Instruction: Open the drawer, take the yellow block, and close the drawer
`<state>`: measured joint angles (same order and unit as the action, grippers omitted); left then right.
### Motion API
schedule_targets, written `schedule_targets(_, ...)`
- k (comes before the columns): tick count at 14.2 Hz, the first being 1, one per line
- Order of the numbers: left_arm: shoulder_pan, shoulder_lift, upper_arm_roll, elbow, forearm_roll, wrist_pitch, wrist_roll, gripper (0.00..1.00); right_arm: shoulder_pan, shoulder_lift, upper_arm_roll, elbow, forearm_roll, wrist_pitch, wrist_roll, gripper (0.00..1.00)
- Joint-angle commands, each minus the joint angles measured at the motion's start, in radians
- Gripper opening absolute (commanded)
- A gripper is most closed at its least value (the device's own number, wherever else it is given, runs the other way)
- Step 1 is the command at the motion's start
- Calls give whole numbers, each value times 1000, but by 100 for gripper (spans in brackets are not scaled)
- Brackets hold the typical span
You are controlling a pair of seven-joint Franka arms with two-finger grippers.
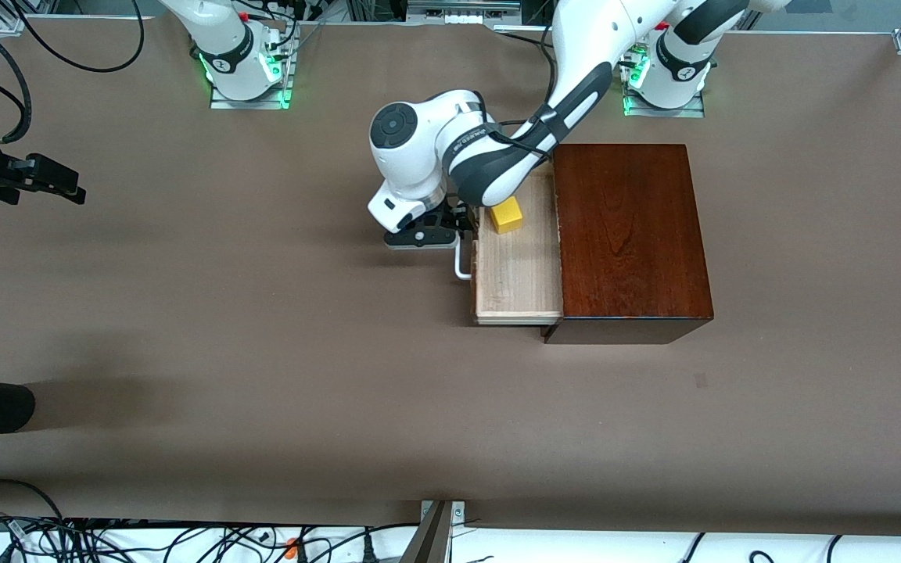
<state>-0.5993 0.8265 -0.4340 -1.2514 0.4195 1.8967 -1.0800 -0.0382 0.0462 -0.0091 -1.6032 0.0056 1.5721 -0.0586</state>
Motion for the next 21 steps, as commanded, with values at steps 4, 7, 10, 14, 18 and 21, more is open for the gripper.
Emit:
schedule_targets(4, -39, 50, -12, 115, -21, 6, -28, 100, -12, 12, 6, 26, 20, -21, -9, 100)
schedule_targets(7, -1, 1, -23, 116, -31, -72, -17, 100, -12, 12, 8, 26, 20, -21, -12, 100)
schedule_targets(10, 61, -125, -19, 83, -114, -103, 40, 100, -12, 12, 8, 26, 20, -21, -10, 100)
schedule_targets(14, 195, -311, -20, -37, -208, -179, 144, 100, -8, 18, 11, 28, 22, -23, -12, 100)
schedule_targets(18, 334, -473, -20, -156, -272, -215, 291, 100, 91, 47, 20, 28, 34, -63, 8, 100)
schedule_targets(21, 438, -541, -20, -203, -329, -222, 409, 100, 171, 110, 20, 31, 78, -8, 170, 100)
